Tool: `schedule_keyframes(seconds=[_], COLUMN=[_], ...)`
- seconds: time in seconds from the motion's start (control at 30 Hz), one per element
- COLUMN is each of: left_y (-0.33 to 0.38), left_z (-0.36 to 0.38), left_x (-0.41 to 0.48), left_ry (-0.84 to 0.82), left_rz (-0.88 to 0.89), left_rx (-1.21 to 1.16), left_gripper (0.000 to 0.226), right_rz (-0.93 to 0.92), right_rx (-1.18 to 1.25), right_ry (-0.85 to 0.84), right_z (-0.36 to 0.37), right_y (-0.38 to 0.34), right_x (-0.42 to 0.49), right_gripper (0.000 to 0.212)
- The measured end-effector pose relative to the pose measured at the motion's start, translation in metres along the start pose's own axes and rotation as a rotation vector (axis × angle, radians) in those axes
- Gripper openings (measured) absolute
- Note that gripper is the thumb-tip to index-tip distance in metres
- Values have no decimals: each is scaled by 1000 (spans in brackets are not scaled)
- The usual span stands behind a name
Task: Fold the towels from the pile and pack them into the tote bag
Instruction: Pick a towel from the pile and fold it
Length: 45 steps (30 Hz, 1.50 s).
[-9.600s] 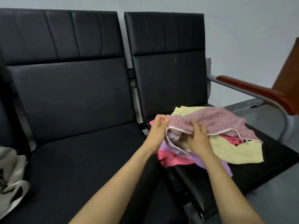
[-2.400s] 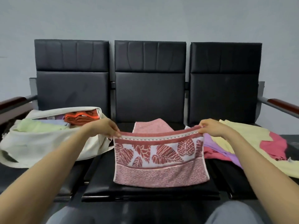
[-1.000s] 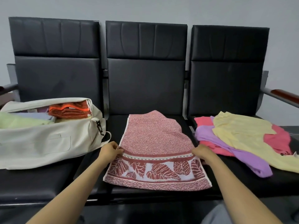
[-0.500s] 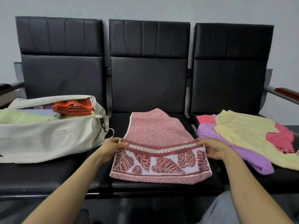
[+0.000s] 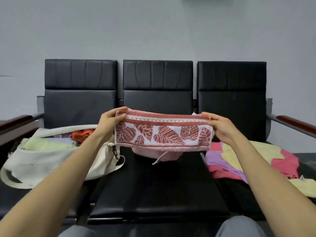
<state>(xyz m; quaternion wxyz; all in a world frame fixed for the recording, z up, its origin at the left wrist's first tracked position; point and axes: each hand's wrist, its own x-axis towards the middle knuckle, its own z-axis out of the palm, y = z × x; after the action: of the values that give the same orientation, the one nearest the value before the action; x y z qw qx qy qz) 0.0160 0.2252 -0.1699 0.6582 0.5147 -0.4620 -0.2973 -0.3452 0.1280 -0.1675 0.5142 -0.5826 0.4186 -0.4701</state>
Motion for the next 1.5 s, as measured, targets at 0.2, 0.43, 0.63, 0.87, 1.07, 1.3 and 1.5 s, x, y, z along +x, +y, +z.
schedule_keyframes(seconds=[0.2,0.43,0.63,0.87,1.07,1.3,1.5], left_y=[88,96,82,65,74,66,57], left_z=[-11,-13,-14,-13,-10,-4,-6], left_x=[13,15,18,16,19,21,21], left_ry=[-80,-17,-72,-11,74,-89,84], left_rz=[64,34,-169,-60,125,-179,-132], left_rx=[-142,-103,-142,-179,-295,-168,-257], left_gripper=[34,39,46,52,16,42,26], right_rz=[-180,-135,141,27,-172,-20,53], right_rx=[171,232,232,433,548,467,438], right_ry=[-95,35,-140,-50,70,-45,-7], right_z=[4,17,11,13,11,11,0], right_y=[-85,-99,-83,-65,-75,-65,-54], right_x=[-13,-9,-1,6,13,18,17], right_gripper=[49,48,53,56,19,35,43])
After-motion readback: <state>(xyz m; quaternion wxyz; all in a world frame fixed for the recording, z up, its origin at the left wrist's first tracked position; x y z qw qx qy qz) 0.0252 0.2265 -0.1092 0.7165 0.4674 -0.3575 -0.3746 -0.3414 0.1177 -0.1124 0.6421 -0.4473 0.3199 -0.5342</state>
